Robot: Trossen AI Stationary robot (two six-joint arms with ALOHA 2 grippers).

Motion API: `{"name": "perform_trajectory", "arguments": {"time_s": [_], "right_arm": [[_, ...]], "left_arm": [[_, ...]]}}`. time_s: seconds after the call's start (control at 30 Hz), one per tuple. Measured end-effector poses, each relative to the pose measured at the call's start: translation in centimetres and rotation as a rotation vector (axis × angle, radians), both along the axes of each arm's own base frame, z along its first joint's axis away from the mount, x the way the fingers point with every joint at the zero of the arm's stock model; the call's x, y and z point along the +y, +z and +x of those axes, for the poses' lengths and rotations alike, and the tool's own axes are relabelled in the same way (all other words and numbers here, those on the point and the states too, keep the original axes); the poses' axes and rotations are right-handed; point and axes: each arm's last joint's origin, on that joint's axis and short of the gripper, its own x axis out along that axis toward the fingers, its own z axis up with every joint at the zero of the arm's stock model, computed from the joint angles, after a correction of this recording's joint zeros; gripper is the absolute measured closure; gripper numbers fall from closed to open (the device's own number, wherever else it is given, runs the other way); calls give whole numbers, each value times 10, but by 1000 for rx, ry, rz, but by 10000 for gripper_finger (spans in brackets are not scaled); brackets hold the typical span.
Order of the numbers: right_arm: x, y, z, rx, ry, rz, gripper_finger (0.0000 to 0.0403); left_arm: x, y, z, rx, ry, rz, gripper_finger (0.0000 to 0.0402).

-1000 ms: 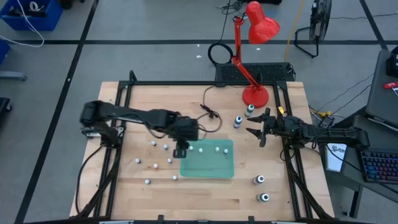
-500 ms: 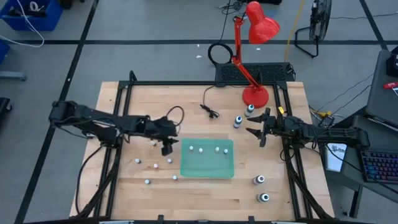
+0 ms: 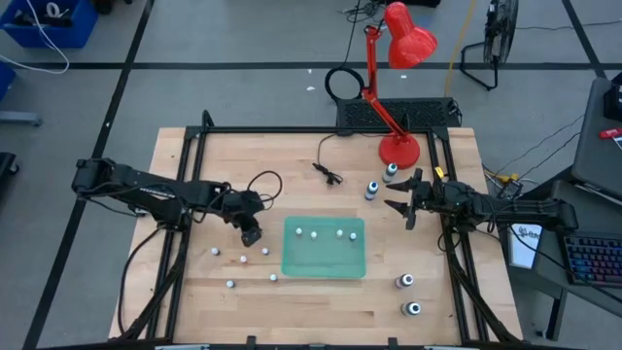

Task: Pick & Place food coloring
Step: Put the small green food coloring bottle into the light blue bin

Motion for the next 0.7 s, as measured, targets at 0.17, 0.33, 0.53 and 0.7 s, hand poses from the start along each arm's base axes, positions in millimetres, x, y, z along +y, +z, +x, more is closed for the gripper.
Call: {"name": "perform_trajectory", "arguments": {"time_s": [0.17,0.33,0.53,0.7], "right_arm": [[0,0,0,0,0,0,181],[0,0,0,0,0,0,181],[0,0,0,0,0,0,181],[0,0,0,0,0,0,181]], "left_arm": [[2,4,-3,55,18,41,270],[5,25,-2,112,122,136,270],[6,29,-2,227,184,128,270],[5,14,-3,388,232,101,256]]}}
